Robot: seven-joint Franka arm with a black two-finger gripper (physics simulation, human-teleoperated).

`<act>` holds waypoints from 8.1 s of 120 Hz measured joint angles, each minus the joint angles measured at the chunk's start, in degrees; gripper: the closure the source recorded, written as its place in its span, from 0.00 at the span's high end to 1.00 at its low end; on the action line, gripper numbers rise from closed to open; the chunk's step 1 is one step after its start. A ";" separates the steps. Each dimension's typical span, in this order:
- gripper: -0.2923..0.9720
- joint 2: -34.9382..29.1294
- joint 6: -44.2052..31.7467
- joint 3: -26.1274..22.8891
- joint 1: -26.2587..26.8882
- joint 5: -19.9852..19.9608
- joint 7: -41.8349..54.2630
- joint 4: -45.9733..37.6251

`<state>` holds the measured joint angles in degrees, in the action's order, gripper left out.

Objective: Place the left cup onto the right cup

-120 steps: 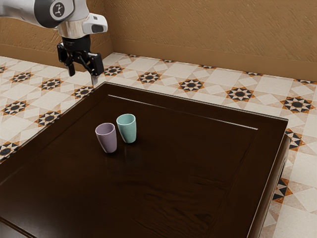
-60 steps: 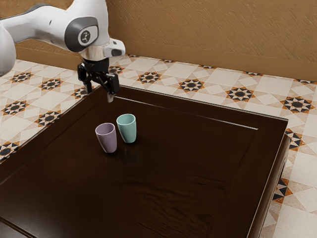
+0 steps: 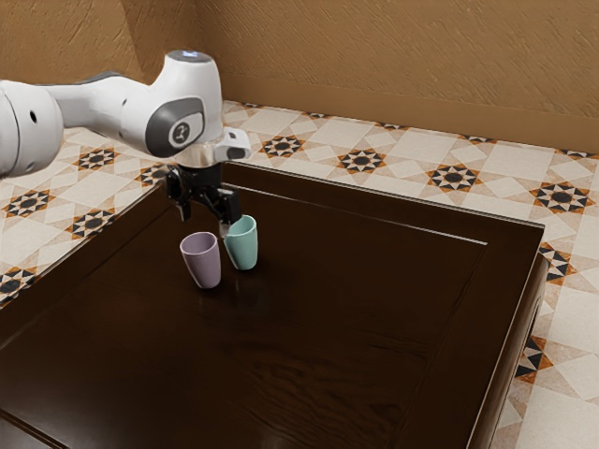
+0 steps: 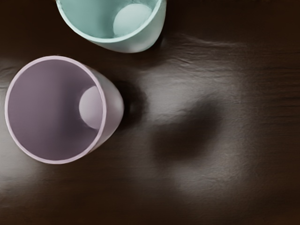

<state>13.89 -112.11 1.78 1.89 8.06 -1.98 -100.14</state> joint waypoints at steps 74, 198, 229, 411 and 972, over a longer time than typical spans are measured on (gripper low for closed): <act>0.77 10.04 -10.41 2.77 -1.68 -0.98 2.80 2.46; 0.75 14.38 -15.29 3.30 -2.87 -5.66 7.33 1.79; 0.64 15.94 -16.79 3.33 -3.19 -6.56 7.81 1.77; 0.15 3.14 2.22 -2.84 -1.13 -4.63 0.99 10.17; 0.75 6.50 4.40 -0.37 -1.11 -4.17 3.27 19.07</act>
<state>20.39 -107.71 1.41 0.78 3.89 1.29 -81.07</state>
